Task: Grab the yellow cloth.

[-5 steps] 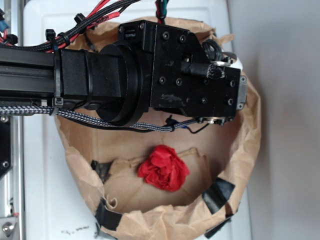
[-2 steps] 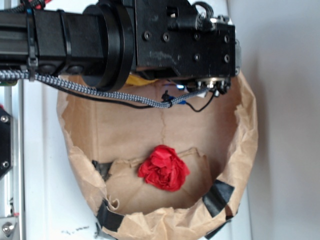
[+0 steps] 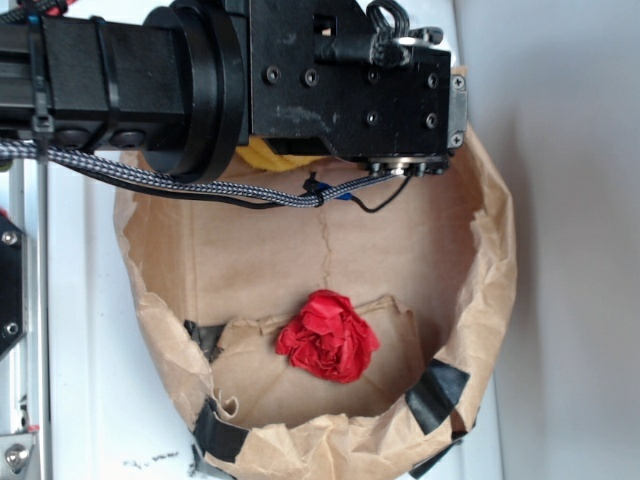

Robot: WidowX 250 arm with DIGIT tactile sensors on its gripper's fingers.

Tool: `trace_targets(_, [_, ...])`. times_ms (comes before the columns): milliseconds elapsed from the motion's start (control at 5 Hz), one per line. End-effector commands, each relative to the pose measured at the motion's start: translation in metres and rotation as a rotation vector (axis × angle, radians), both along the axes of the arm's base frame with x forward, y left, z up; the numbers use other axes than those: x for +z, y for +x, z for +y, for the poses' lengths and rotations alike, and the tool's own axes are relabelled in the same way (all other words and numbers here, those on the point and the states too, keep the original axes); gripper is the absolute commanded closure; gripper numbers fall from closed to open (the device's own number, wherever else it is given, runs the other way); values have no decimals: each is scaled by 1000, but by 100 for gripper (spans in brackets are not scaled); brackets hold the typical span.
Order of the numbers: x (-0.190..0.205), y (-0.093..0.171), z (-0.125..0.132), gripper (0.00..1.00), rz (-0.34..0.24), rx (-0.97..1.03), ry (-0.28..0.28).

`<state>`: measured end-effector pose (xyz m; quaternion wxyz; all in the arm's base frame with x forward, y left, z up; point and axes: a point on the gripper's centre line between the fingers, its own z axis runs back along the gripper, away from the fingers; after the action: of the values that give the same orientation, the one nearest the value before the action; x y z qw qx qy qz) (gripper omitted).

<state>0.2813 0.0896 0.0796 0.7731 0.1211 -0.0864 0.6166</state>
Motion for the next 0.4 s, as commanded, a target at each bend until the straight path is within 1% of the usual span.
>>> trace_targets(0, [0, 1, 10, 0, -35, 107, 83])
trace_targets(200, [-8, -2, 9, 0, -19, 125, 129])
